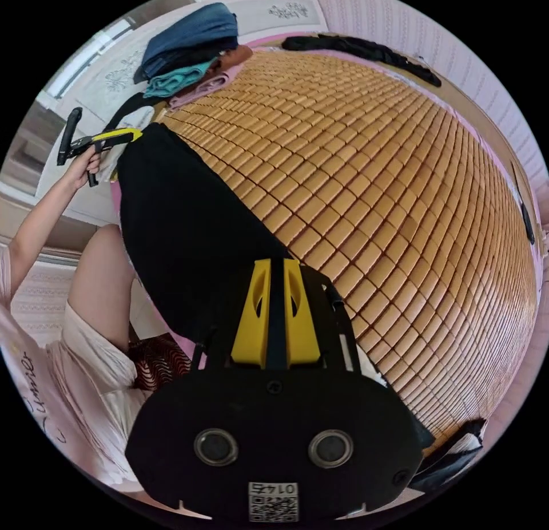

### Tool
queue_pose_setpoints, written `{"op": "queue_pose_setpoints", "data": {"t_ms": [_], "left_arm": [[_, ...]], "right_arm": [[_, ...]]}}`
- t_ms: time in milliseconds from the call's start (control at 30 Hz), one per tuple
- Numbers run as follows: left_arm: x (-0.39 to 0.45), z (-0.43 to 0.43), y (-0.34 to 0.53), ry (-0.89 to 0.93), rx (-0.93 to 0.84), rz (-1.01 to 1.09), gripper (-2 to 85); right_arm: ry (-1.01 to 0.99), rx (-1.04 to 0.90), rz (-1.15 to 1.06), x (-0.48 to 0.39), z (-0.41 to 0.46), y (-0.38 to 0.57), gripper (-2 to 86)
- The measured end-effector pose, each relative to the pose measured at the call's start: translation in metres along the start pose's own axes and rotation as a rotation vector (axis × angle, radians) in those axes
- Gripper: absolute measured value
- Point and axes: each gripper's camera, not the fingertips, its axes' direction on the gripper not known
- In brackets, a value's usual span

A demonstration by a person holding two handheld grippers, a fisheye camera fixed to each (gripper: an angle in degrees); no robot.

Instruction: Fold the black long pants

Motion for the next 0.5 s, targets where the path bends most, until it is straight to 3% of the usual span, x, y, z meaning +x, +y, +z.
{"op": "queue_pose_setpoints", "data": {"t_ms": [67,233,367,433,500], "left_arm": [[0.006,0.024,0.009,0.011,-0.024,-0.026,4.5],[0.008,-0.013,0.032,0.009,0.045,-0.1,0.9],[0.079,-0.082,0.073,-0.044,0.257,0.151,-0.8],[0.132,-0.088,0.09,0.089,0.265,0.255,-0.9],[0.214,-0.077,0.114,0.362,0.257,0.298,-1.0]], "right_arm": [[-0.015,0.083,0.024,0.003,-0.007,0.015,0.9],[0.134,0.095,0.077,-0.004,-0.027,0.07,-0.1],[-0.007,0.078,0.058,-0.041,-0.002,0.112,-0.3],[0.027,0.14,0.127,-0.05,0.011,0.126,-0.6],[0.099,0.163,0.119,-0.064,0.017,0.13,-0.7]]}}
